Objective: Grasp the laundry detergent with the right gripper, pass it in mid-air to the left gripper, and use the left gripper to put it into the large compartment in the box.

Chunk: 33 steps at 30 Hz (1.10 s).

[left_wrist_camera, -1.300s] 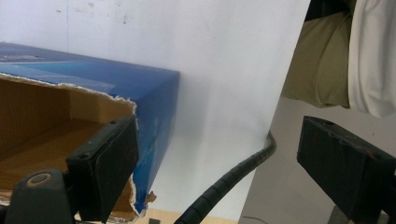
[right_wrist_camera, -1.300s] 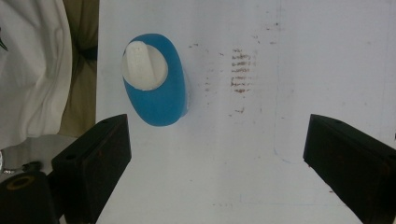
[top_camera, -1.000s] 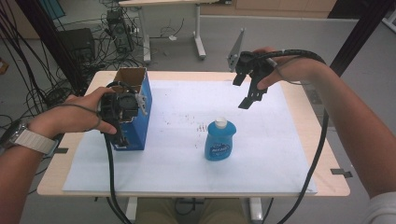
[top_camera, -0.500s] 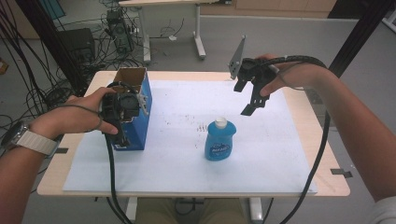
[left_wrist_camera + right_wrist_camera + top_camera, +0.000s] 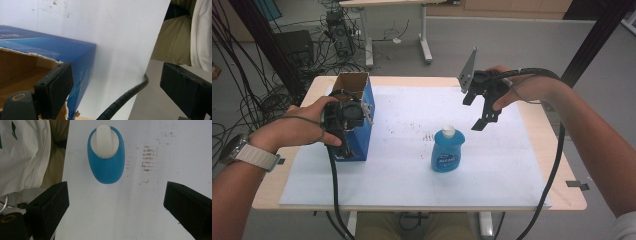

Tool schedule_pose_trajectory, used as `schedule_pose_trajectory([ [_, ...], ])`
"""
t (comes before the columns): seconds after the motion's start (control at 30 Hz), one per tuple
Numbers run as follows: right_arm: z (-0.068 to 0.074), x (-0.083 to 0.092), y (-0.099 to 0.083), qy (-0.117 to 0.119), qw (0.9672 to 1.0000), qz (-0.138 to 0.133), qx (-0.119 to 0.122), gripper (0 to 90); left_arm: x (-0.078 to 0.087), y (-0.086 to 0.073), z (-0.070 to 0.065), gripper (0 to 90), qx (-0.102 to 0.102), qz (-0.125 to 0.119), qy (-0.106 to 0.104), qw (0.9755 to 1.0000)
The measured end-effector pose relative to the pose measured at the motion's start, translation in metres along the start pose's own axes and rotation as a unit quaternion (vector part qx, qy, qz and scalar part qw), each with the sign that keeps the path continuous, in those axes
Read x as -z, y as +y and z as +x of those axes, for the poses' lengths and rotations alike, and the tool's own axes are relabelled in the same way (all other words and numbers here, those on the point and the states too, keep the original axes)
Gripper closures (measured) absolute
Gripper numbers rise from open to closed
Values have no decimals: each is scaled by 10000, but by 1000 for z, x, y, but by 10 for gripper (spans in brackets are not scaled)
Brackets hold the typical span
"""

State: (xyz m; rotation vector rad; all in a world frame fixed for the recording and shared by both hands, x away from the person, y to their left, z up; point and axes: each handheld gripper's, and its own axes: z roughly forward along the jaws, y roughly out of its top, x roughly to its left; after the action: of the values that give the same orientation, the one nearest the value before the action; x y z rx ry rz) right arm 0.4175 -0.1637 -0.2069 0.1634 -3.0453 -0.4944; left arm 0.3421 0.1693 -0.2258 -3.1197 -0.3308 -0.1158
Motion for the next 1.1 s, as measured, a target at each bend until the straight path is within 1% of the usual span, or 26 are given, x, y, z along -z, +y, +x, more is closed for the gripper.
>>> schedule_pose_trajectory([
  [0.1, 1, -3, -2, 17, 10000, 7, 21, 56, 0, 1, 0, 120, -4, 14, 8, 10000],
  [0.23, 1, -8, -6, 57, 10000, -51, 23, 53, -1, 2, -1, 121, 56, -35, 12, 10000],
  [0.4, 2, -14, -9, 88, 9999, -62, 25, 52, -1, 3, 0, 121, 20, 1, 2, 10000],
  [0.43, 2, -15, -9, 91, 9999, -96, 31, 52, -1, 3, -1, 121, 37, -24, 7, 10000],
  [0.53, 3, -19, -11, 107, 9999, -110, 55, 52, -1, 4, 0, 121, -7, -43, 32, 10000],
  [0.6, 4, -22, -12, 117, 9998, -140, 66, 52, -2, 4, 0, 121, 16, -67, 33, 10000],
  [0.67, 5, -25, -13, 108, 9998, -122, 63, 50, -2, 5, 0, 121, -17, -49, 43, 10000],
  [0.73, 6, -29, -15, 139, 9997, -173, 81, 53, -2, 5, 0, 121, -25, -47, 42, 10000],
  [0.9, 6, -33, -18, 140, 9997, -202, 60, 53, -2, 7, 0, 121, 2, -86, 55, 9999],
  [0.97, 6, -35, -19, 146, 9996, -247, 52, 53, -2, 7, 0, 121, -22, -95, 73, 9999],
  [1.1, 6, -37, -22, 140, 9994, -306, 47, 53, -2, 7, 0, 121, -11, -77, 80, 9999],
])
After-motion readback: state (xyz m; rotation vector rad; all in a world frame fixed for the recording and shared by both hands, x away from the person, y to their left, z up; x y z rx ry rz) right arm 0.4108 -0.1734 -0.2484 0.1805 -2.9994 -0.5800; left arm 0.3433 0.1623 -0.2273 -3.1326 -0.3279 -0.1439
